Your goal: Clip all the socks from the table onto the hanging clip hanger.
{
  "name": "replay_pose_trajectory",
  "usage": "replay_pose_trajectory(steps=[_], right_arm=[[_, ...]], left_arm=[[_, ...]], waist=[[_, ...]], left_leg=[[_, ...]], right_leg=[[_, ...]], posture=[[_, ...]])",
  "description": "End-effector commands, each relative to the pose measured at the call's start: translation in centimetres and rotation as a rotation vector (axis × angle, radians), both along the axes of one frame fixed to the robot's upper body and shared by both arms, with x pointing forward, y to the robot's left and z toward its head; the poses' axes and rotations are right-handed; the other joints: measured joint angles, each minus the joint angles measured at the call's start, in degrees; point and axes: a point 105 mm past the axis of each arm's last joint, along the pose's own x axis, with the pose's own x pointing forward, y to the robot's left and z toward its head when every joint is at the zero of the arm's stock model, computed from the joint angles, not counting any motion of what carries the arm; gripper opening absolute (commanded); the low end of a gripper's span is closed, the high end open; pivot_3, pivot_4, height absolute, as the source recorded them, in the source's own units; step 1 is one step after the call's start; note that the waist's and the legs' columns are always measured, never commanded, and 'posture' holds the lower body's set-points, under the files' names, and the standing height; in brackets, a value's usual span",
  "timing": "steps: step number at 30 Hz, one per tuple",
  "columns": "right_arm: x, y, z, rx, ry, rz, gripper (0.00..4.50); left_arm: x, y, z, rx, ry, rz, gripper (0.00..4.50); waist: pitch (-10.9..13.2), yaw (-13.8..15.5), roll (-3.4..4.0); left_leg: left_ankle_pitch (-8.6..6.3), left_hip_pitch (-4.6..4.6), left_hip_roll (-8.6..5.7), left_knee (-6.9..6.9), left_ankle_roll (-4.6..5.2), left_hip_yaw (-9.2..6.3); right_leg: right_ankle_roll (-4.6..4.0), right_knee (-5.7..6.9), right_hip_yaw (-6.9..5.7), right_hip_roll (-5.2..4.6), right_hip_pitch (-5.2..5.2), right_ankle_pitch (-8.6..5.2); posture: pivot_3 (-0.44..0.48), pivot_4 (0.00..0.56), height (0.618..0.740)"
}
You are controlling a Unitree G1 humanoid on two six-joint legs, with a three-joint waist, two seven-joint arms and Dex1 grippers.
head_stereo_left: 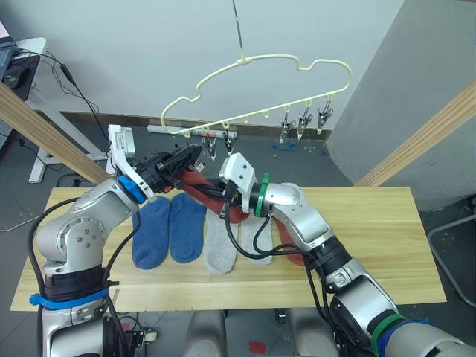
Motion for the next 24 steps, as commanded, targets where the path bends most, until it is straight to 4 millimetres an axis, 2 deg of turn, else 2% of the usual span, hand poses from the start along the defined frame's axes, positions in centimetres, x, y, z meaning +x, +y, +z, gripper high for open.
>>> replay_pose_trajectory(steps=[1, 11, 15, 24], right_arm=[[-0.2, 0.2, 1.1, 0.082, 0.060, 0.013, 0.00], [-0.9, 0.8, 0.7, 0.052, 0.130, 0.064, 0.00], [-0.7, 1.0, 0.6, 0.080, 0.236, 0.054, 0.00], [-0.7, 0.8, 2.1, 0.175, 0.335, 0.085, 0.00]], left_arm=[[-0.5, 0.6, 0.8, -0.003, -0.031, 0.006, 0.40], [-0.7, 0.4, 0.9, -0.020, -0.021, -0.012, 0.40], [-0.8, 0.4, 0.8, -0.023, -0.014, -0.023, 0.40], [-1.0, 0.4, 0.7, -0.017, -0.007, -0.033, 0.40]], waist=[[0.0, 0.0, 0.00], [0.0, 0.0, 0.00], [0.0, 0.0, 0.00], [0.0, 0.0, 0.00]], left_leg=[[0.00, 0.00, 0.00, 0.00, 0.00, 0.00], [-0.01, 0.00, 0.00, 0.00, 0.02, -0.01], [-0.01, 0.00, 0.00, 0.00, 0.02, -0.01], [-0.02, 0.00, 0.00, 0.01, 0.03, -0.04]], right_leg=[[0.00, 0.00, 0.00, 0.00, 0.00, 0.00], [0.00, 0.01, -0.02, 0.00, 0.00, 0.00], [0.00, 0.02, -0.02, 0.00, 0.00, 0.00], [-0.01, 0.02, -0.05, 0.00, 0.00, 0.00]], posture=[[0.020, 0.337, 0.735], [0.020, 0.337, 0.735], [0.017, 0.337, 0.735], [0.022, 0.337, 0.735]])
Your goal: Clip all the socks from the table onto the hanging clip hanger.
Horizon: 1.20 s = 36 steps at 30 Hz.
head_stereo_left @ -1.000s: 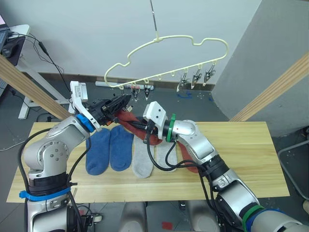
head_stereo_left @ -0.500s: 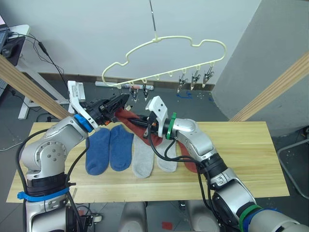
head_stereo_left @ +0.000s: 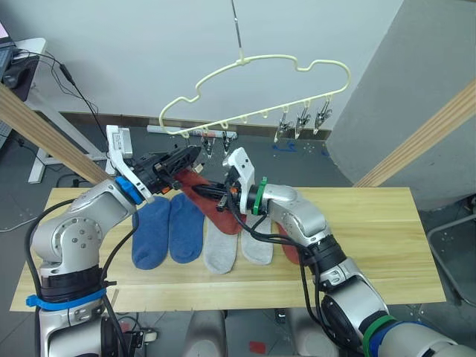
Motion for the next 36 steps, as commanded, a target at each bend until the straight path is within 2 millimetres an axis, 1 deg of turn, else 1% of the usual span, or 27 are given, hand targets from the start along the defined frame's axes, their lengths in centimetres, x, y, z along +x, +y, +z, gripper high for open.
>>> replay_pose_trajectory(steps=[1, 10, 16, 18, 19, 22, 24, 30, 35, 36], right_arm=[[-0.9, 0.5, 2.7, 0.087, -0.037, 0.053, 0.00], [-1.3, -0.1, 2.8, 0.111, -0.013, 0.079, 0.00], [-1.1, 0.0, 3.1, 0.117, -0.029, 0.064, 0.00], [-1.0, 0.1, 3.2, 0.119, -0.036, 0.057, 0.00], [-0.9, 0.2, 3.2, 0.120, -0.039, 0.052, 0.00], [-0.8, 0.1, 3.1, 0.115, -0.049, 0.046, 0.00], [-0.8, 0.2, 3.0, 0.099, -0.066, 0.047, 0.00], [-0.5, 0.3, 2.3, 0.031, -0.157, 0.021, 0.00], [-0.3, 0.4, 2.5, 0.017, -0.230, 0.000, 0.00], [-0.3, 0.4, 2.5, 0.017, -0.242, -0.002, 0.25]], left_arm=[[-0.7, 0.2, 0.7, 0.006, -0.027, -0.015, 0.40], [-0.8, 0.2, 0.6, 0.008, -0.023, -0.024, 0.40], [-0.9, 0.1, 0.5, 0.005, -0.013, -0.033, 0.40], [-0.9, 0.2, 0.5, -0.002, -0.004, -0.028, 1.11], [-1.0, 0.2, 0.5, 0.005, -0.004, -0.032, 1.34], [-1.3, 0.2, 0.4, 0.020, -0.004, -0.034, 2.33], [-1.6, 0.4, 0.3, 0.037, -0.006, -0.036, 2.89], [-2.3, 0.7, -0.1, 0.100, -0.011, -0.044, 2.89], [-2.8, 1.1, -0.6, 0.175, -0.019, -0.037, 2.89], [-2.9, 1.1, -0.7, 0.184, -0.020, -0.037, 2.90]], waist=[[0.0, 0.0, 0.00], [0.0, 0.0, 0.00], [0.0, 0.0, 0.00], [0.0, 0.0, 0.00], [0.0, 0.0, 0.00], [0.0, 0.0, 0.00], [0.0, 0.0, 0.00], [0.0, 0.0, 0.00], [0.0, 0.0, 0.00], [0.0, 0.0, 0.00]], left_leg=[[0.00, 0.00, 0.00, 0.00, 0.00, 0.00], [0.00, 0.00, 0.00, 0.00, 0.00, -0.01], [0.00, 0.00, 0.00, 0.00, 0.00, -0.01], [0.00, 0.00, 0.00, 0.00, 0.00, 0.00], [0.00, 0.00, 0.00, 0.00, 0.00, -0.01], [0.00, 0.00, 0.00, 0.00, 0.00, 0.00], [0.00, 0.00, 0.00, 0.00, 0.00, -0.01], [0.00, 0.00, 0.01, 0.00, 0.00, -0.02], [0.00, 0.00, 0.01, -0.01, 0.00, 0.00], [0.00, 0.00, 0.01, 0.00, 0.00, -0.01]], right_leg=[[0.00, 0.00, 0.00, 0.00, 0.00, 0.00], [0.00, 0.01, -0.01, 0.00, 0.00, 0.00], [0.00, 0.01, -0.01, 0.00, 0.00, 0.00], [0.00, 0.01, -0.01, 0.00, 0.00, 0.00], [0.00, 0.01, -0.01, 0.00, 0.00, 0.00], [0.00, 0.01, -0.01, 0.00, 0.00, 0.00], [0.00, 0.01, -0.02, 0.00, 0.00, 0.00], [0.00, 0.02, -0.02, 0.00, -0.01, 0.00], [0.00, 0.01, -0.01, 0.01, -0.01, 0.00], [0.00, 0.01, -0.02, 0.01, -0.01, 0.00]], posture=[[0.022, 0.337, 0.735], [0.019, 0.334, 0.735], [0.019, 0.334, 0.735], [0.019, 0.334, 0.735], [0.019, 0.334, 0.735], [0.024, 0.332, 0.735], [0.024, 0.332, 0.735], [0.026, 0.333, 0.735], [0.030, 0.337, 0.735], [0.030, 0.337, 0.735]])
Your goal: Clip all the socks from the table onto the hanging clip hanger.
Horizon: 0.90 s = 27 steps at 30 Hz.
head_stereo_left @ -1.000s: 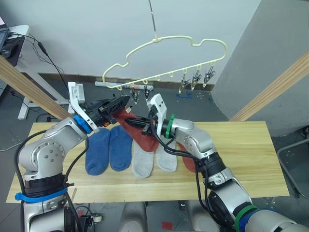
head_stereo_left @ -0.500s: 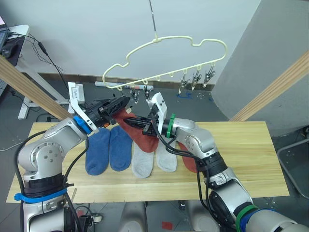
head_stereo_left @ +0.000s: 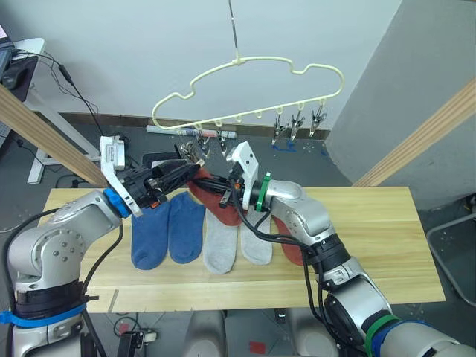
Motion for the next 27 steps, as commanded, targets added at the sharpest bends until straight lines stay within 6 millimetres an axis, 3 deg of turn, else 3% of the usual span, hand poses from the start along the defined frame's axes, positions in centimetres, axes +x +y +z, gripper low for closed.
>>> replay_pose_trajectory(steps=[1, 3, 8, 15, 20, 27], right_arm=[[-0.4, 0.7, 1.6, 0.022, -0.098, 0.016, 0.55], [-0.6, 0.9, 1.7, 0.019, -0.124, 0.020, 1.00], [-0.7, 0.9, 1.4, -0.023, -0.174, 0.025, 2.66], [0.0, -0.2, 0.2, -0.126, -0.225, -0.017, 2.66], [0.9, -2.1, -0.4, -0.173, -0.226, -0.094, 2.66], [0.6, -5.5, 0.3, -0.198, -0.286, -0.156, 2.66]], left_arm=[[-0.8, -0.1, 0.5, 0.058, -0.053, -0.020, 2.91], [-1.0, -0.1, 0.4, 0.074, -0.057, -0.026, 2.91], [-1.3, 0.0, 0.5, 0.100, -0.076, -0.021, 2.91], [-1.7, 0.8, 0.8, 0.147, -0.107, 0.010, 2.91], [-1.3, 2.6, 1.6, 0.233, -0.197, 0.113, 2.91], [-1.6, 2.7, 1.5, 0.307, -0.249, 0.130, 2.91]], waist=[[0.0, 0.0, 0.00], [0.0, 0.0, 0.00], [0.0, 0.0, 0.00], [0.0, 0.0, 0.00], [0.0, 0.1, 0.00], [0.0, 0.2, 0.00]], left_leg=[[0.00, 0.00, 0.00, 0.00, 0.00, 0.01], [0.00, 0.00, 0.00, 0.00, 0.00, 0.01], [0.00, 0.00, 0.00, -0.01, 0.00, 0.01], [0.00, 0.00, 0.00, 0.00, 0.00, 0.02], [0.00, 0.00, 0.00, -0.01, 0.00, 0.01], [-0.01, -0.01, -0.02, -0.02, 0.01, 0.04]], right_leg=[[0.00, 0.00, 0.01, 0.00, 0.00, 0.00], [0.00, -0.01, 0.01, 0.00, 0.00, 0.00], [0.00, -0.01, 0.02, 0.00, 0.00, 0.00], [0.00, -0.01, 0.02, 0.00, 0.00, 0.00], [0.00, -0.01, 0.01, 0.00, 0.00, 0.00], [0.00, -0.04, 0.05, -0.02, 0.00, 0.00]], posture=[[0.030, 0.337, 0.735], [0.035, 0.338, 0.735], [0.036, 0.338, 0.735], [0.038, 0.338, 0.735], [0.043, 0.339, 0.735], [0.051, 0.343, 0.735]])
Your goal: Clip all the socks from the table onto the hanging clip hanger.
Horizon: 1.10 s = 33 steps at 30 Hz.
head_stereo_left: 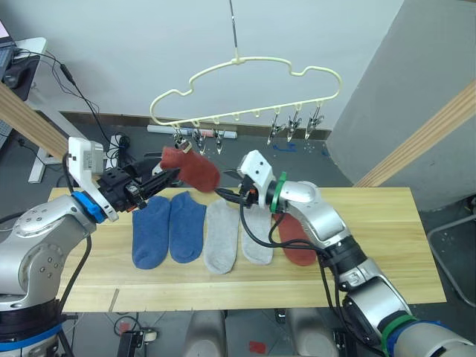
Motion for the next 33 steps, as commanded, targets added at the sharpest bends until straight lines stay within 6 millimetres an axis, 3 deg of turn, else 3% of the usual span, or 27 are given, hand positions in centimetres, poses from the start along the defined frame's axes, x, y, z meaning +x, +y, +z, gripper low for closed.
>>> replay_pose_trajectory(steps=[1, 7, 13, 25, 30, 33], right_arm=[[-1.1, -1.5, 2.0, 0.022, -0.075, 0.006, 2.66], [-2.7, -4.5, 3.8, 0.012, -0.127, -0.006, 2.66], [-4.8, -6.3, 6.0, 0.057, -0.148, 0.009, 2.66], [-5.3, -8.2, 7.8, 0.109, -0.152, -0.066, 2.66], [-5.4, -8.5, 7.8, 0.103, -0.147, -0.072, 2.72], [-5.4, -8.6, 8.0, 0.100, -0.150, -0.073, 2.72]], left_arm=[[-0.6, -0.5, 0.7, 0.071, -0.069, -0.012, 2.91], [-0.4, -2.8, -0.2, 0.094, -0.130, -0.041, 2.91], [0.2, -5.0, -0.1, 0.102, -0.345, -0.001, 2.91], [1.4, -6.5, -0.4, 0.022, -0.467, 0.122, 2.91], [2.1, -6.0, -1.1, 0.019, -0.464, 0.186, 1.79], [2.8, -5.9, -1.3, -0.006, -0.452, 0.217, 1.79]], waist=[[0.0, 0.0, 0.00], [0.0, 0.1, 0.02], [0.0, 0.1, 0.02], [0.0, -0.1, 0.01], [0.0, -0.2, 0.02], [0.0, -0.2, 0.02]], left_leg=[[0.00, 0.00, 0.00, 0.00, 0.00, 0.00], [0.00, 0.00, -0.02, 0.03, 0.01, 0.01], [0.00, 0.00, -0.01, 0.04, 0.02, 0.01], [0.01, 0.03, -0.03, 0.10, 0.05, 0.07], [0.01, 0.04, -0.03, 0.09, 0.05, 0.06], [0.01, 0.04, -0.03, 0.10, 0.06, 0.05]], right_leg=[[0.00, 0.00, 0.00, 0.00, 0.00, 0.00], [0.01, 0.01, 0.04, 0.00, 0.02, 0.00], [0.00, 0.00, 0.05, 0.01, 0.04, 0.00], [0.01, 0.01, 0.12, 0.02, 0.08, 0.00], [0.01, 0.02, 0.10, 0.02, 0.08, 0.00], [0.01, 0.02, 0.10, 0.04, 0.09, 0.00]], posture=[[0.051, 0.344, 0.735], [0.044, 0.352, 0.735], [0.015, 0.364, 0.735], [-0.029, 0.363, 0.735], [-0.039, 0.361, 0.735], [-0.040, 0.360, 0.735]])
